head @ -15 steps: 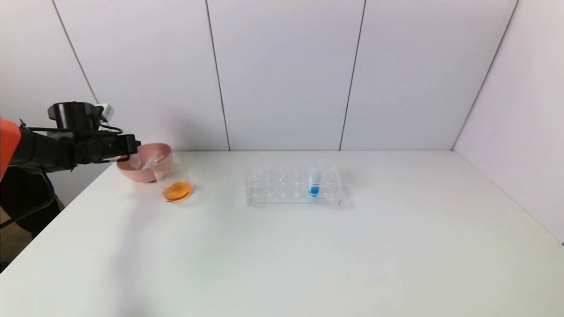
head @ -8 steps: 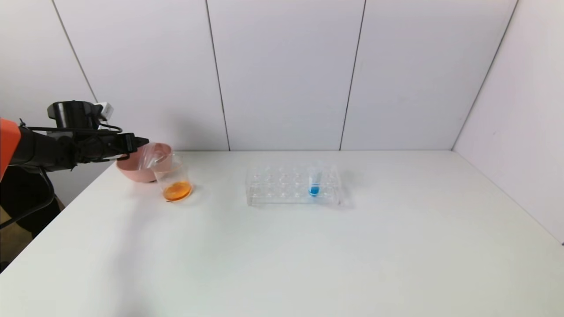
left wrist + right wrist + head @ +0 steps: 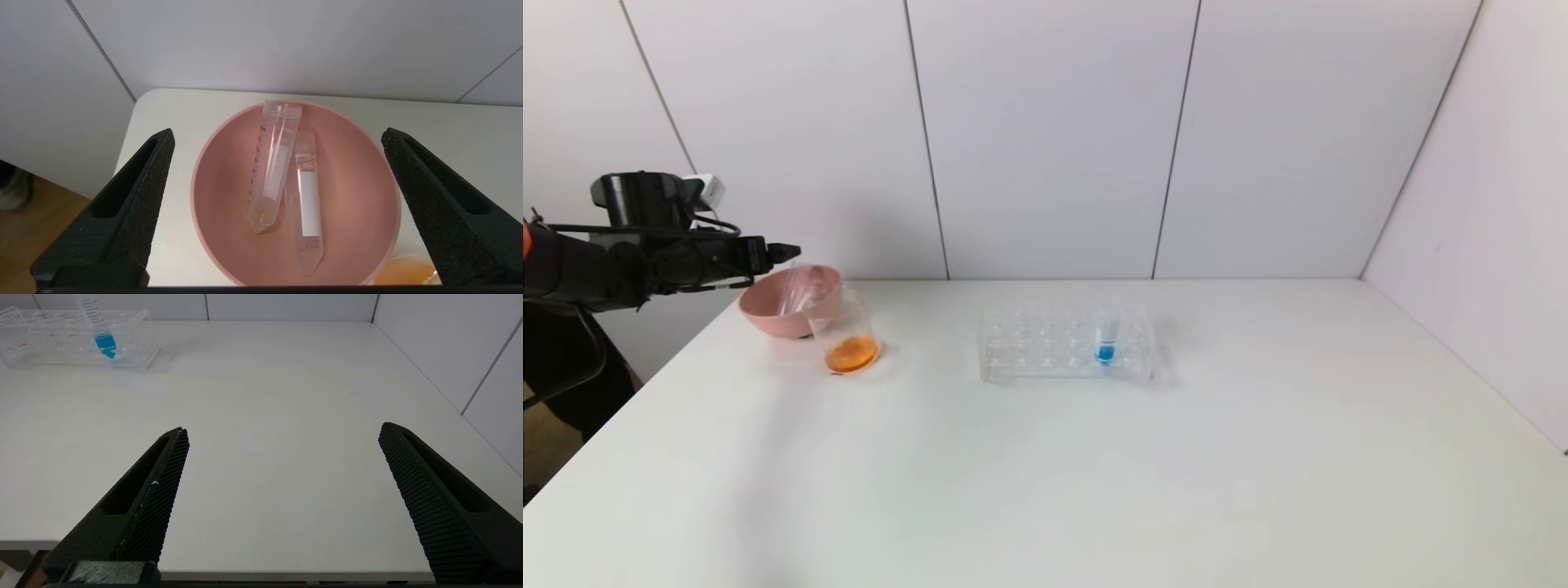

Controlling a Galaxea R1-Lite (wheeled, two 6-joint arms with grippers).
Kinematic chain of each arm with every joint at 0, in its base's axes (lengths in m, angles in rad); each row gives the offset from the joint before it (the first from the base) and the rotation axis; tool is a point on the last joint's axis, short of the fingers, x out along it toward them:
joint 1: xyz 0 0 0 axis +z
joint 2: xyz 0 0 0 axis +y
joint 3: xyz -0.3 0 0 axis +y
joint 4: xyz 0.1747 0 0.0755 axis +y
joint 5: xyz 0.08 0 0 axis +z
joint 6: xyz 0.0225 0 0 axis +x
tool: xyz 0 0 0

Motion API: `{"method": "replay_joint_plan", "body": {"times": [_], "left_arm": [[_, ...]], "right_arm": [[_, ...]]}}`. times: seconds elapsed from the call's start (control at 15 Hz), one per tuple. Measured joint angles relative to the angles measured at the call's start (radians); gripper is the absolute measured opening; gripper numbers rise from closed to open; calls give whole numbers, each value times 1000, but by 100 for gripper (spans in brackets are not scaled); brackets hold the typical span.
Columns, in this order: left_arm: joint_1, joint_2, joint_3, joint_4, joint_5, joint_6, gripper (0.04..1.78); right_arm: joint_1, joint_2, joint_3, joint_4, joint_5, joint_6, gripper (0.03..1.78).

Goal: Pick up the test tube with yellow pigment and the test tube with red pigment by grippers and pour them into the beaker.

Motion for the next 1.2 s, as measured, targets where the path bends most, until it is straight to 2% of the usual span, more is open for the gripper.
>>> {"method": "replay_joint_plan", "body": {"times": [0.2, 0.53, 0.87, 1.0, 1.2], "left_arm": [[-7, -116, 45, 1, -8, 57, 176], [-51, -391, 190, 11, -21, 66, 176], [-89, -727, 349, 20, -155, 62, 176], [-143, -873, 382, 64, -175, 56, 176], [-248, -1085, 403, 199, -171, 58, 176]], "right_arm": [[0, 0, 0, 0, 0, 0, 170], [0, 0, 0, 0, 0, 0, 170], [0, 0, 0, 0, 0, 0, 170], [0, 0, 0, 0, 0, 0, 170], [0, 0, 0, 0, 0, 0, 170]]}}
